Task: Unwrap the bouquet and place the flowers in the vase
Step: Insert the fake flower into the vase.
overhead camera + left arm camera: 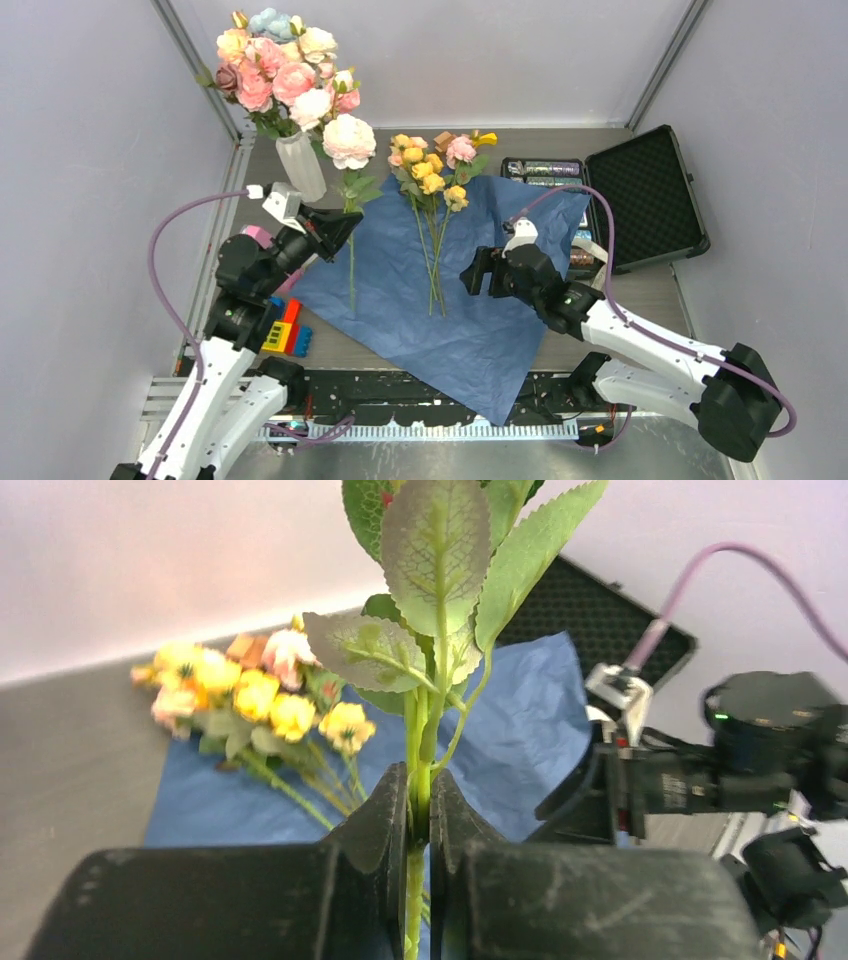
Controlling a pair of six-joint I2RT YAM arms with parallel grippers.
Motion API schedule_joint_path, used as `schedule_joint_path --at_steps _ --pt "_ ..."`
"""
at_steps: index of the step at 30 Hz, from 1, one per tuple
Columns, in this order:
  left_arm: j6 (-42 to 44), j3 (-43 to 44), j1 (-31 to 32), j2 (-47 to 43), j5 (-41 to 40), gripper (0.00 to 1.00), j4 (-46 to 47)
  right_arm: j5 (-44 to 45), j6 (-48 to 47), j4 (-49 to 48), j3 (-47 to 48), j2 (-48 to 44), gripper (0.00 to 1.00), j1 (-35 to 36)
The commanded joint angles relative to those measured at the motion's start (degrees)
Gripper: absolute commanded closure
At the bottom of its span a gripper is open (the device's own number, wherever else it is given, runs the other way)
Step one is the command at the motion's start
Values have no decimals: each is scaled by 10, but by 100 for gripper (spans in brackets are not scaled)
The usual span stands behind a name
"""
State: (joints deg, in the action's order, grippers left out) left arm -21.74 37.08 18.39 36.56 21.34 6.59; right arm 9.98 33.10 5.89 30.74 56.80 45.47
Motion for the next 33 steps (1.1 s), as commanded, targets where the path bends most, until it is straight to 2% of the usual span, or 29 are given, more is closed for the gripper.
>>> schedule_joint_path --at_steps 1,6,13,21,25,30,33 --pt "87 106 2 -3 94 100 -126 17 7 3 9 -26 14 -29" --pt "119 193 2 13 84 100 -156 23 6 16 32 -28 14 -41" --pt "212 307 2 81 1 100 -148 60 -10 37 67 -35 12 -46" --pt "311 329 -16 129 -103 100 -3 96 -27 57 86 -62 8 -65" --pt "278 326 -82 160 -85 100 97 99 -25 59 81 -81 7 -77" --pt "155 322 -203 223 -21 100 234 97 -25 68 75 -97 7 -81" --pt "129 320 -225 245 -21 100 295 97 -27 73 74 -106 7 -83"
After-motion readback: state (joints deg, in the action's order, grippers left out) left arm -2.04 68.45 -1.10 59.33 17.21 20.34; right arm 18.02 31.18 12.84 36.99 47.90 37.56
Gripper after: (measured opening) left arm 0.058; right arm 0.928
